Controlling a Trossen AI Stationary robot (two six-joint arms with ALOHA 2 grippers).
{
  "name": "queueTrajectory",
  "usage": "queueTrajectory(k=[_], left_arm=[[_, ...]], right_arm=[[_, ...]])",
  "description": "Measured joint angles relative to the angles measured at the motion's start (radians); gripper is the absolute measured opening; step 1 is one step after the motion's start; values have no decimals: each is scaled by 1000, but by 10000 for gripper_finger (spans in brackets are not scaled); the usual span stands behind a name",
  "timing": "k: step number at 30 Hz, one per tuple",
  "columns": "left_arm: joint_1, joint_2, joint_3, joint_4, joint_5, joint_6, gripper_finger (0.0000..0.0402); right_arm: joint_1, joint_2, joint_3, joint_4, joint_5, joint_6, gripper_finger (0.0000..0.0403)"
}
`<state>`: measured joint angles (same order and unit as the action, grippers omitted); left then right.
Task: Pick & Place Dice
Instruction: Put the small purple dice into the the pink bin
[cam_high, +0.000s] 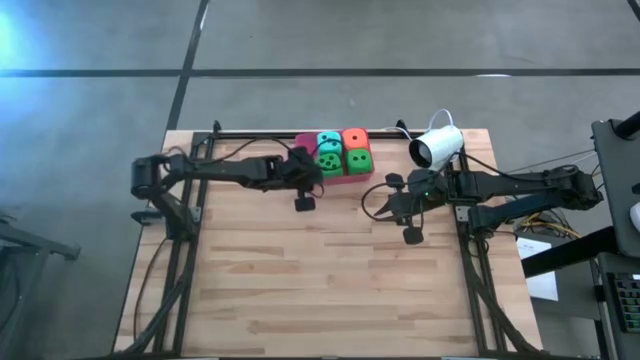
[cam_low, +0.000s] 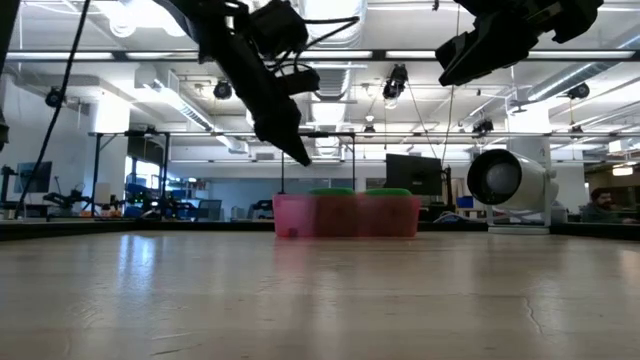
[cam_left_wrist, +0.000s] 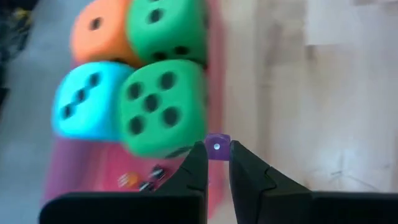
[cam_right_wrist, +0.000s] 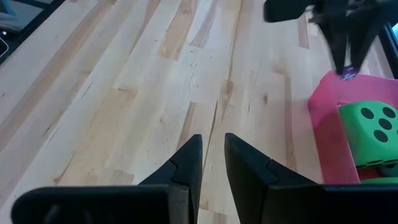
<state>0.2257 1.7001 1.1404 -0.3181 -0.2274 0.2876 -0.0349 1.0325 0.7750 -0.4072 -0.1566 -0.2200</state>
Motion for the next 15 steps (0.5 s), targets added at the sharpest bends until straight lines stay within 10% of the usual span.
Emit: queueTrajectory(k=[15], left_arm=[[177,4,0,-27,-48,-88,43]], right_arm=[[0,0,0,3,0,-1,63]])
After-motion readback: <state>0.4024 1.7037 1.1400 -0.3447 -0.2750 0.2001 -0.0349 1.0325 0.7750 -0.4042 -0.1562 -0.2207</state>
